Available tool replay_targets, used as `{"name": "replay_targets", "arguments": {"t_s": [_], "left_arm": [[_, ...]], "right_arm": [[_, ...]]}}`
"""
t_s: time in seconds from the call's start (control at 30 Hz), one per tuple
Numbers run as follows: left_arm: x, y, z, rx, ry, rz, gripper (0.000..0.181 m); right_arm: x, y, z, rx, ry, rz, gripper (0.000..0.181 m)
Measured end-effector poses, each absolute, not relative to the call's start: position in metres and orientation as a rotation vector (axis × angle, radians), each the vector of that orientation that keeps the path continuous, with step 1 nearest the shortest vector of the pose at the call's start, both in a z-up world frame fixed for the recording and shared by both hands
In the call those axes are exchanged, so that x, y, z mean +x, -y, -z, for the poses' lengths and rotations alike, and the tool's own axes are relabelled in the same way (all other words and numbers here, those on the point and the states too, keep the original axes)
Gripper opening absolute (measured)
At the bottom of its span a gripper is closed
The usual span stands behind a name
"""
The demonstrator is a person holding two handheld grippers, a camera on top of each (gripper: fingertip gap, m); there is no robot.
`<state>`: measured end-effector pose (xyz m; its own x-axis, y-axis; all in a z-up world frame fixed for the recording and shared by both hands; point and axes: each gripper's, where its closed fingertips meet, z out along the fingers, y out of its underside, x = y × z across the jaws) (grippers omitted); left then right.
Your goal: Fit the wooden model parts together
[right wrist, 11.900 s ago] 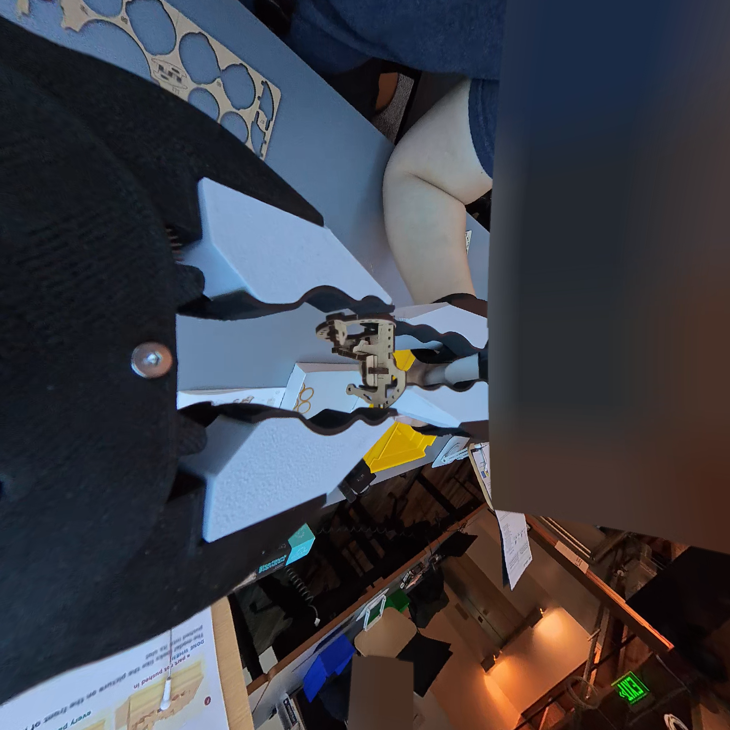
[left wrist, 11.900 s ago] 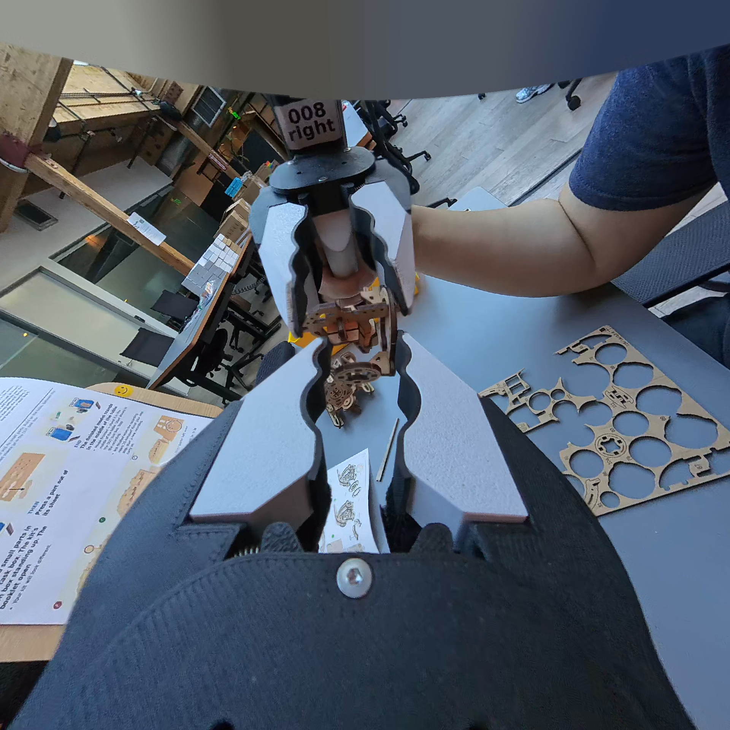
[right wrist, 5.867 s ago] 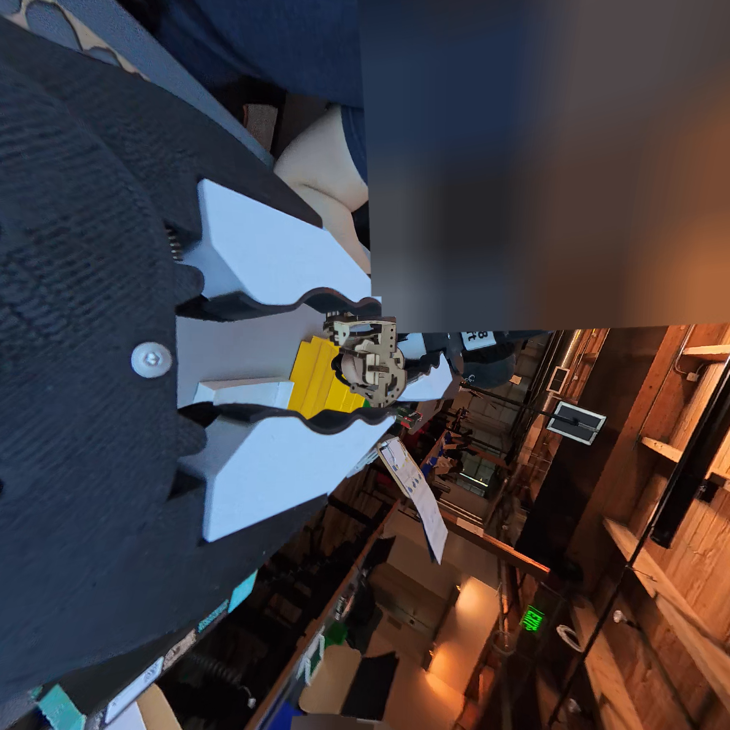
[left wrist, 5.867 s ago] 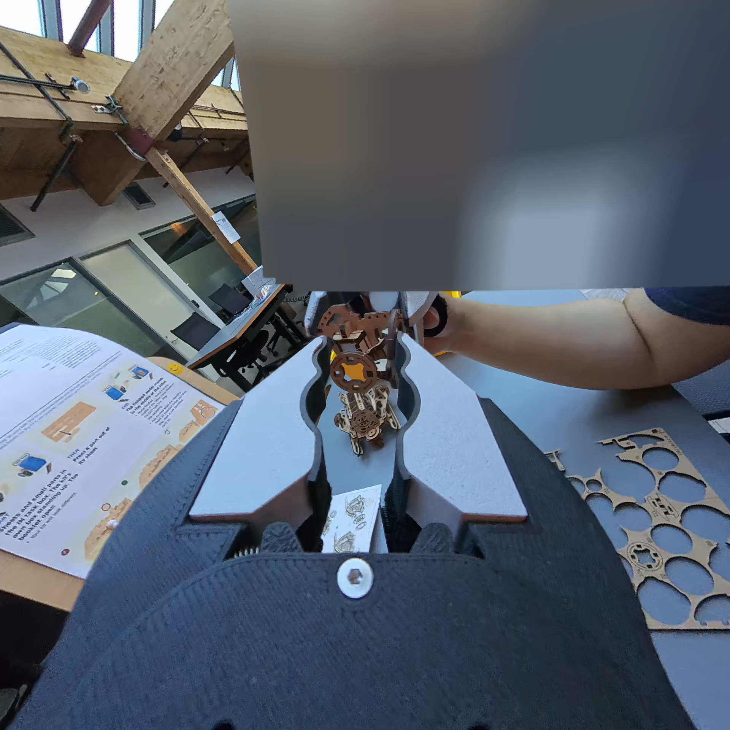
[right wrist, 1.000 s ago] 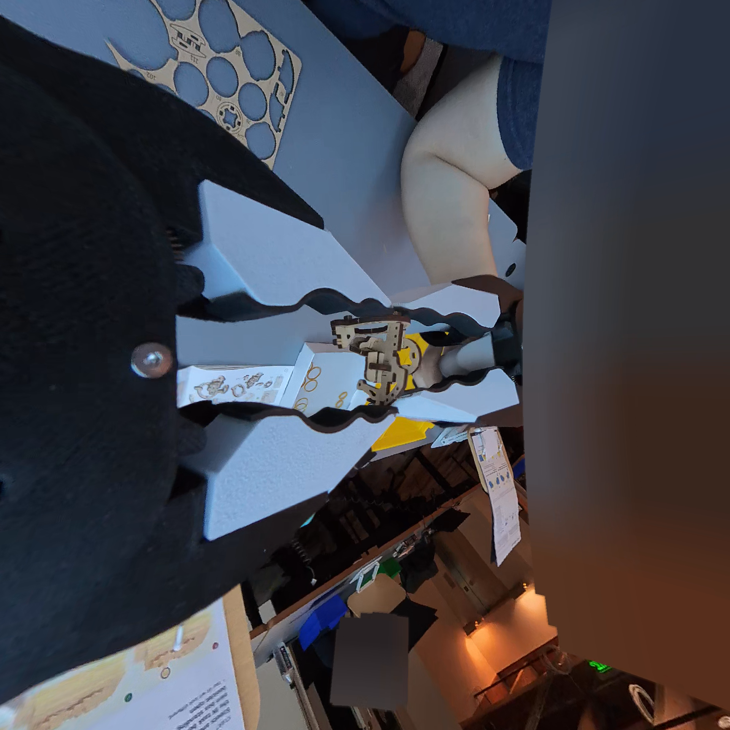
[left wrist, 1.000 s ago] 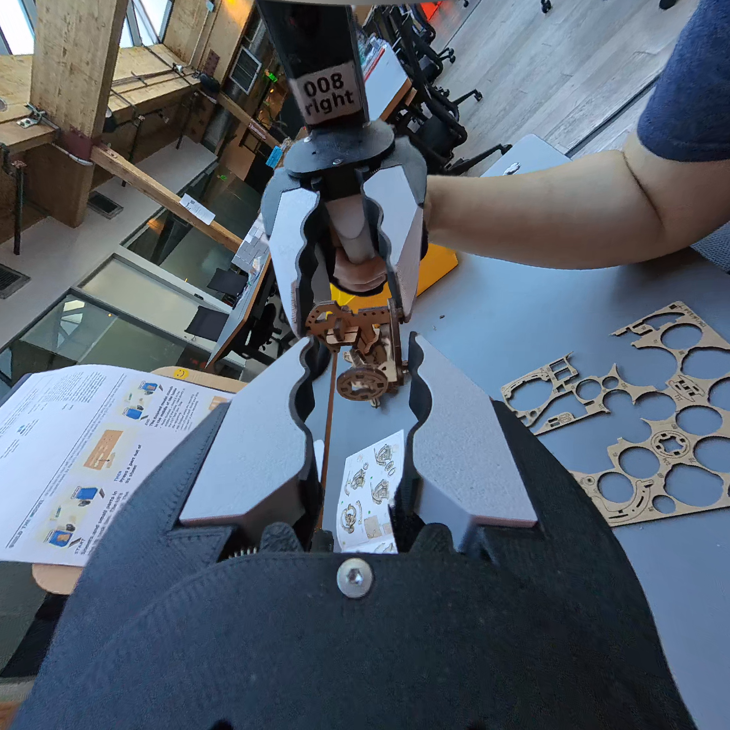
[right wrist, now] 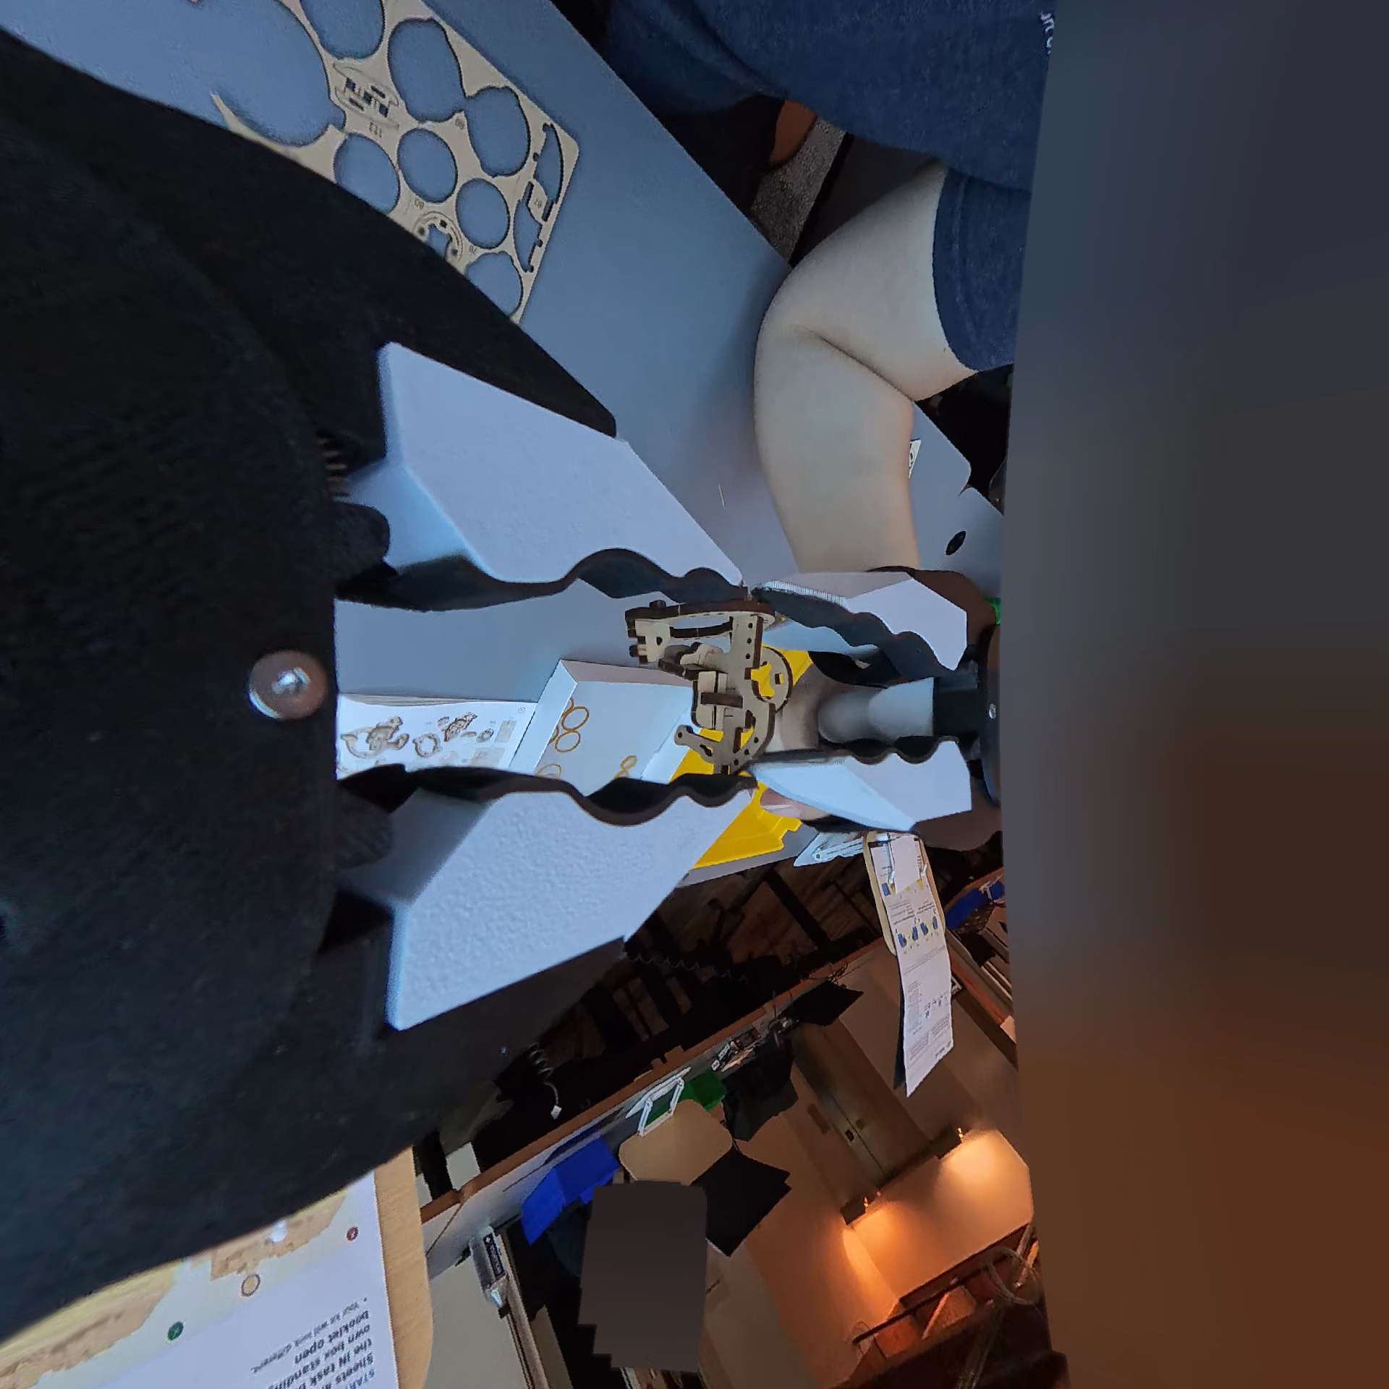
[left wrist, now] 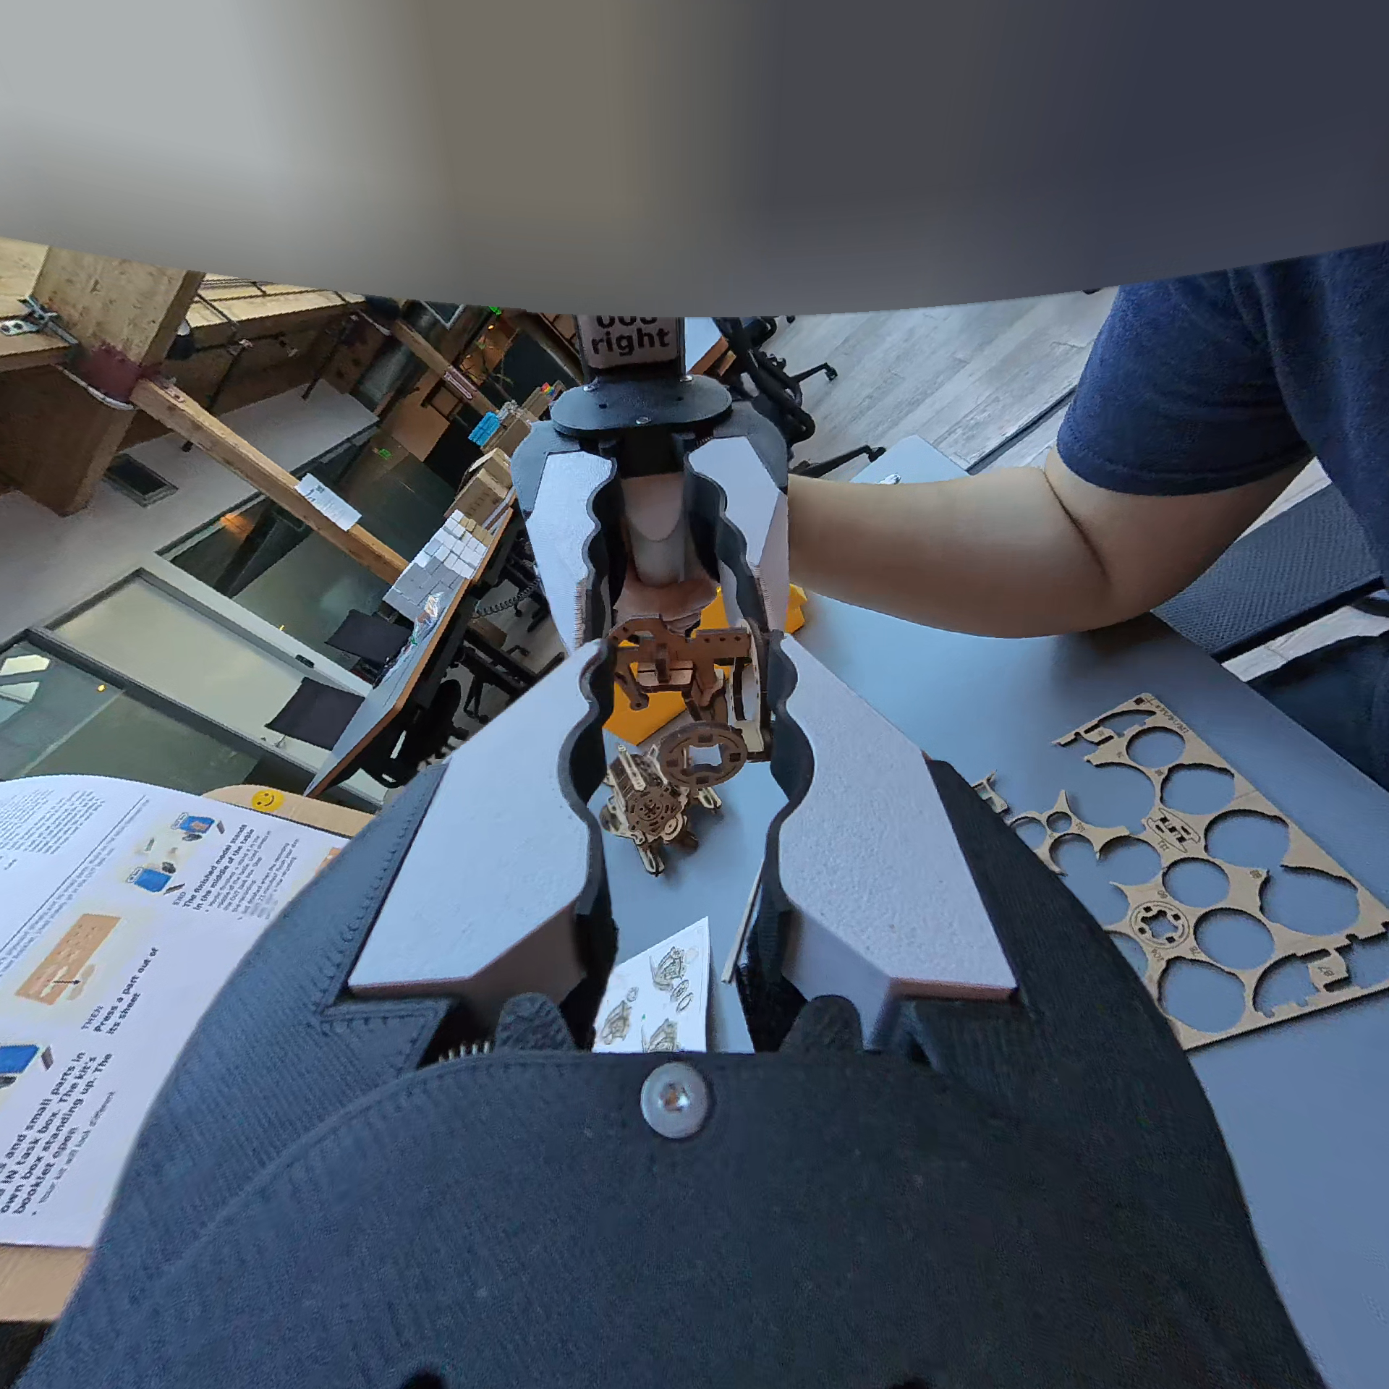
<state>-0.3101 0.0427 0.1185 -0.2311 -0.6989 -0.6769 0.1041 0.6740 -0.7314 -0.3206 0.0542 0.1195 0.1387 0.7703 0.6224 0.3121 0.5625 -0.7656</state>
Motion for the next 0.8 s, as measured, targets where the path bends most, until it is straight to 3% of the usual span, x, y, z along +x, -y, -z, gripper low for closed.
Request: {"name": "replay_targets", "arguments": {"t_s": [0.47,0.5,0.63,0.73,0.8], "left_arm": [[-0.312,-0.046,-0.126,-0.462,-1.59,0.809,0.042],[-0.312,-0.048,-0.13,-0.468,-1.566,0.806,0.053],[-0.312,-0.049,-0.128,-0.511,-1.582,0.871,0.069],[-0.312,-0.045,-0.124,-0.502,-1.611,0.957,0.071],[-0.312,-0.041,-0.118,-0.491,-1.647,0.998,0.063]], "right_arm": [[-0.32,-0.054,-0.127,-0.887,1.41,-0.464,0.045],[-0.32,-0.052,-0.128,-0.874,1.413,-0.478,0.045],[-0.324,-0.046,-0.125,-0.828,1.444,-0.481,0.045],[-0.329,-0.043,-0.122,-0.809,1.466,-0.485,0.045],[-0.331,-0.044,-0.12,-0.815,1.473,-0.476,0.045]]}}
